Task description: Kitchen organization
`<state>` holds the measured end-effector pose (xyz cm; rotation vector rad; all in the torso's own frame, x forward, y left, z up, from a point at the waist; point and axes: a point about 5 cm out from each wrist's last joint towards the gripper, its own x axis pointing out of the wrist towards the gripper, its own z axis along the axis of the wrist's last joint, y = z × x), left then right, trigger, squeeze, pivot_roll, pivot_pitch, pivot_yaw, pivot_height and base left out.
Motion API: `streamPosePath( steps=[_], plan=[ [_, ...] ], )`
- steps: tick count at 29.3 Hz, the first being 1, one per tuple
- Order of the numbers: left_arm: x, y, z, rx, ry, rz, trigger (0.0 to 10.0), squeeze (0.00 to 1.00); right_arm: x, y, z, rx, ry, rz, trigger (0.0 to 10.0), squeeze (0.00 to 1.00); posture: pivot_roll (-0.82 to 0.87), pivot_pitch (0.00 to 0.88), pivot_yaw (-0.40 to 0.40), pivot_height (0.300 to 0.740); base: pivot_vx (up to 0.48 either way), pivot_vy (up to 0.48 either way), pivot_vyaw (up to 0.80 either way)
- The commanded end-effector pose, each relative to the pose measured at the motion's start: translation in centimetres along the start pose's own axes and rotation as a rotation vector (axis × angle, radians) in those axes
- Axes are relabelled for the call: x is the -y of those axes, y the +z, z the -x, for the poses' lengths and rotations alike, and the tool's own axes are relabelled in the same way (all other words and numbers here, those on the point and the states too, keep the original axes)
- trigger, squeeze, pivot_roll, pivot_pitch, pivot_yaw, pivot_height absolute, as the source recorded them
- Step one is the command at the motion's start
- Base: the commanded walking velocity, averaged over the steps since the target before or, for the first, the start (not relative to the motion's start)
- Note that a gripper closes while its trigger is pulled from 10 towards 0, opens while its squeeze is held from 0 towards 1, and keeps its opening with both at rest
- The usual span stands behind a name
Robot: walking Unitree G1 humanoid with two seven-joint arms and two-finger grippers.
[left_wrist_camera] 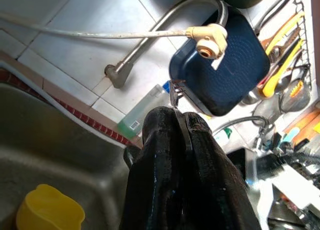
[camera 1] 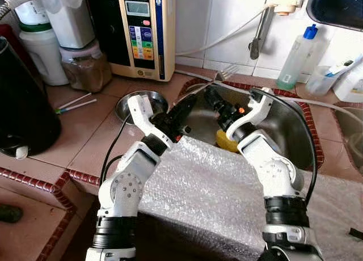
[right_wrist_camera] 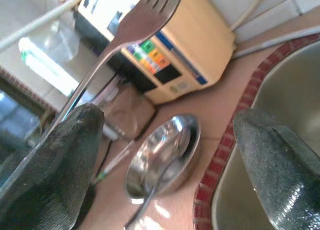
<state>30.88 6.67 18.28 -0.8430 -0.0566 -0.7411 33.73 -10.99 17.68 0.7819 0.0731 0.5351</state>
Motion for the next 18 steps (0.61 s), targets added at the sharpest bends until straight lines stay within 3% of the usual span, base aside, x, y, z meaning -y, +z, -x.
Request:
streamPosePath(
  steps=[1, 9, 18],
  plan=[
    [-0.1, 0.3, 0.0, 0.011, 0.016, -0.009, 0.0, 0.0, -0.2, 0.4, 0.3, -0.004, 0.021, 0.029, 10.0, 0.0, 0.0, 0.0, 0.01, 0.74, 0.0, 0.0, 0.0],
    [-0.4, 0.6, 0.0, 0.019, 0.031, -0.007, 0.0, 0.0, 1.1, 1.1, 2.1, -0.013, -0.012, 0.06, 10.0, 0.0, 0.0, 0.0, 0.016, 0.74, 0.0, 0.0, 0.0],
    [0.6, -0.9, 0.0, -0.097, -0.063, 0.048, 0.0, 0.0, -1.3, 1.7, 1.1, 0.043, 0.132, -0.036, 10.0, 0.0, 0.01, 0.0, 0.019, 0.74, 0.0, 0.0, 0.0]
  ],
)
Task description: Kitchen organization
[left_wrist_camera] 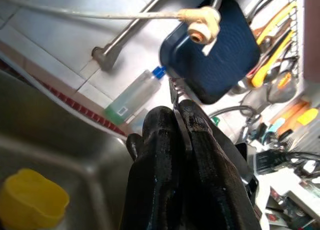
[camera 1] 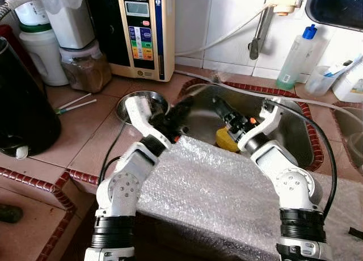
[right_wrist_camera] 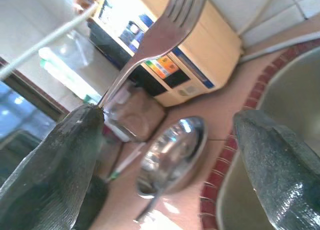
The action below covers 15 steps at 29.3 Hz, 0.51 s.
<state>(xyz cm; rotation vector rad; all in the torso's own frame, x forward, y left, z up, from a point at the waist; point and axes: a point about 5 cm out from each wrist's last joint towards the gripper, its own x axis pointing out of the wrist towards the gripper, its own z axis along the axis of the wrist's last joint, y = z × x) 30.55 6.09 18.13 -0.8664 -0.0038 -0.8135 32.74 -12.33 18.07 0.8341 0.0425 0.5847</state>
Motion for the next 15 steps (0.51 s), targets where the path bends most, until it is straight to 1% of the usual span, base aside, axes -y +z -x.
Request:
streamPosePath(
  steps=[1, 4, 8, 11, 12, 15],
  plan=[
    [0.1, -0.3, 0.1, -0.041, -0.013, -0.002, 0.0, 0.0, -2.1, 0.9, -0.6, 0.021, 0.117, 0.0, 10.0, 0.0, 0.01, 0.0, 0.019, 0.74, 0.0, 0.0, 0.0],
    [0.1, -0.2, 0.2, -0.042, -0.011, 0.0, 0.0, 0.0, -2.3, 0.9, -0.5, 0.012, 0.141, 0.003, 10.0, 0.0, 0.01, 0.0, 0.02, 0.74, 0.0, 0.0, 0.0],
    [0.5, -0.4, 0.2, -0.06, -0.039, 0.014, 0.0, 0.0, -1.9, 1.0, -0.6, 0.023, 0.117, -0.006, 10.0, 0.0, 0.01, 0.0, 0.02, 0.74, 0.0, 0.0, 0.0],
    [0.5, -0.5, 0.2, -0.067, -0.037, 0.015, 0.0, 0.0, -2.2, 1.0, -0.7, 0.022, 0.143, -0.004, 10.0, 0.0, 0.01, 0.0, 0.02, 0.74, 0.0, 0.0, 0.0],
    [0.6, -0.4, 0.2, -0.065, -0.053, 0.019, 0.0, 0.0, -2.4, 1.0, -0.8, 0.019, 0.147, 0.0, 10.0, 0.0, 0.01, 0.0, 0.022, 0.74, 0.0, 0.0, 0.0],
    [1.3, -0.3, 0.1, -0.072, -0.104, 0.035, 0.0, 0.0, -2.0, 0.8, -1.3, 0.023, 0.116, -0.005, 10.0, 0.0, 0.01, 0.0, 0.022, 0.74, 0.0, 0.0, 0.0]
  ],
)
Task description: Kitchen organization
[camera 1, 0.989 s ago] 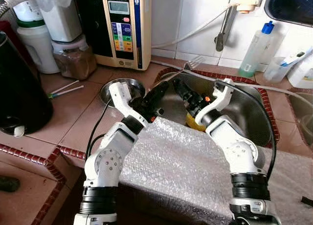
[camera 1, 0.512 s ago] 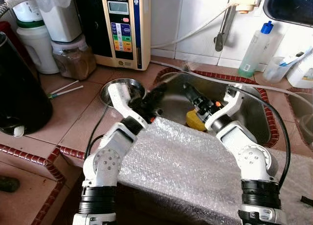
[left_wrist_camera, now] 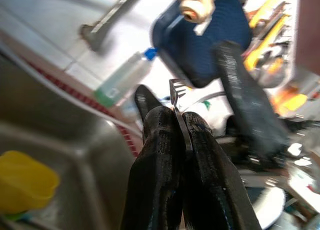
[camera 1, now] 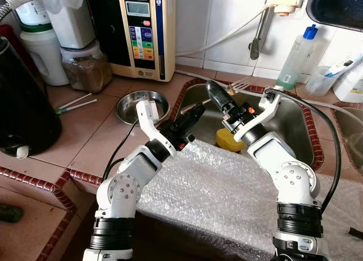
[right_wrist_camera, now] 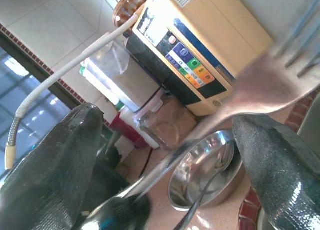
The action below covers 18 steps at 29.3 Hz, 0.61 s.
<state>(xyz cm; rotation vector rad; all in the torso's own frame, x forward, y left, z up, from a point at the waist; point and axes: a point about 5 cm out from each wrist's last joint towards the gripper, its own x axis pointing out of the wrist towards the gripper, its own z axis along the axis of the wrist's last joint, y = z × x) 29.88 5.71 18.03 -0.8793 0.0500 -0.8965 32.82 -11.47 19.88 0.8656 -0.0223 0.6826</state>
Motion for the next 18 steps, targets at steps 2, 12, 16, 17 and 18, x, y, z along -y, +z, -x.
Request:
streamPosePath(
  steps=[2, 12, 16, 17, 18],
  plan=[
    [1.0, 0.1, -0.2, -0.017, -0.067, -0.005, 0.0, 0.0, -0.1, 0.0, -0.9, 0.004, -0.006, 0.011, 3.6, 0.0, 0.01, 0.0, 0.022, 0.74, 0.0, 0.0, 0.0],
    [1.0, 0.0, 0.1, -0.018, -0.054, 0.007, 0.0, 0.0, 0.8, 0.7, -1.6, 0.063, -0.072, 0.008, 0.0, 0.0, 0.01, 0.0, 0.017, 0.74, 0.0, 0.0, 0.0],
    [0.7, -0.1, 0.2, -0.017, -0.035, 0.017, 0.0, 0.0, 1.3, 1.5, -1.3, 0.09, -0.102, 0.02, 0.0, 0.0, 0.01, 0.0, 0.018, 0.74, 0.0, 0.0, 0.0],
    [0.6, -0.1, 0.2, -0.018, -0.03, 0.02, 0.0, 0.0, 1.3, 1.6, -1.3, 0.092, -0.102, 0.021, 0.0, 0.0, 0.01, 0.0, 0.018, 0.74, 0.0, 0.0, 0.0],
    [0.6, -0.1, 0.2, -0.019, -0.026, 0.022, 0.0, 0.0, 1.3, 1.6, -1.2, 0.09, -0.097, 0.02, 0.0, 0.0, 0.01, 0.0, 0.021, 0.74, 0.0, 0.0, 0.0]
  ],
)
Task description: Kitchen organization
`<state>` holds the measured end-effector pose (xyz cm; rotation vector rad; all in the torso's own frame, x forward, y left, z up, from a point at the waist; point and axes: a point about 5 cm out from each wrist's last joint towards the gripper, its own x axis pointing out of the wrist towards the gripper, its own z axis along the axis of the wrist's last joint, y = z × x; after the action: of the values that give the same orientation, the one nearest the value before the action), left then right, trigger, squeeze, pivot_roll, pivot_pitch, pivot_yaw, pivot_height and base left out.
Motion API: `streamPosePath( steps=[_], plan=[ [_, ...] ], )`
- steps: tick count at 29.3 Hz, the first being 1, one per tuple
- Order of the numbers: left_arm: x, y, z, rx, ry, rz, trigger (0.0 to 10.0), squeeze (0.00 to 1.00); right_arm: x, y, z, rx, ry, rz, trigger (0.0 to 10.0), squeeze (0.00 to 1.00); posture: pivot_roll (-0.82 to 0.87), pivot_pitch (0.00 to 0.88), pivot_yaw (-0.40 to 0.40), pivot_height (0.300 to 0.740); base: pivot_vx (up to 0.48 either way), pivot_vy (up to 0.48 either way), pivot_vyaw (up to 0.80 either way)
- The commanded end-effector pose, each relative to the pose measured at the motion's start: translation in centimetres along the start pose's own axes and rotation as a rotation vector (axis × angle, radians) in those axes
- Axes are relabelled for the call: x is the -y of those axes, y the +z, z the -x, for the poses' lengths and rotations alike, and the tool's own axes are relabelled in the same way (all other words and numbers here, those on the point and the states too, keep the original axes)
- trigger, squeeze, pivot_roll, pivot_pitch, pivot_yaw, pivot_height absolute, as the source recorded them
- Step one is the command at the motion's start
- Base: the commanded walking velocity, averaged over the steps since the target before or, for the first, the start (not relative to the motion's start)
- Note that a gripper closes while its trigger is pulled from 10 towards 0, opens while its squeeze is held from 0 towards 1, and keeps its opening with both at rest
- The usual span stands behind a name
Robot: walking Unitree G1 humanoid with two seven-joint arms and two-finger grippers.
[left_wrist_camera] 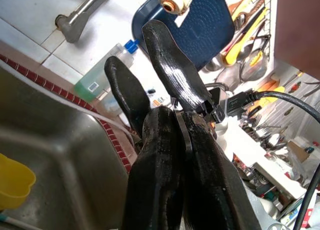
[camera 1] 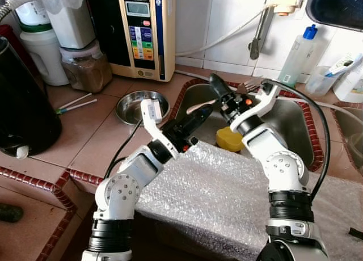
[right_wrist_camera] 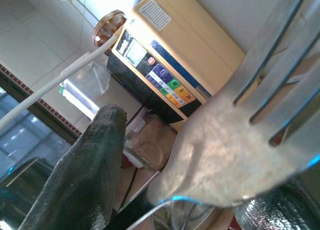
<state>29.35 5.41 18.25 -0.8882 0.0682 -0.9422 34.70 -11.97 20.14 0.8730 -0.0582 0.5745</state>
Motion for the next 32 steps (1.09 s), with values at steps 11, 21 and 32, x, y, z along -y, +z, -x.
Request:
streamPosePath(
  steps=[11, 21, 32],
  plan=[
    [-0.2, 0.4, 0.2, 0.021, 0.023, -0.001, 0.0, 0.0, 0.3, 0.0, 0.5, -0.011, 0.005, -0.005, 0.0, 0.0, 0.01, 0.0, 0.019, 0.74, 0.0, 0.0, 0.0],
    [-0.4, 0.6, 0.2, 0.017, 0.037, -0.01, 0.0, 0.0, 0.8, 0.5, 0.6, 0.011, -0.022, 0.005, 0.0, 0.0, 0.01, 0.0, 0.025, 0.74, 0.0, 0.0, 0.0],
    [-2.5, 0.8, 0.6, 0.043, 0.215, -0.071, 3.8, 0.0, 1.0, 0.5, 0.5, 0.015, -0.042, 0.012, 0.0, 0.0, 0.01, 0.0, 0.022, 0.74, 0.0, 0.0, 0.0]
  ],
)
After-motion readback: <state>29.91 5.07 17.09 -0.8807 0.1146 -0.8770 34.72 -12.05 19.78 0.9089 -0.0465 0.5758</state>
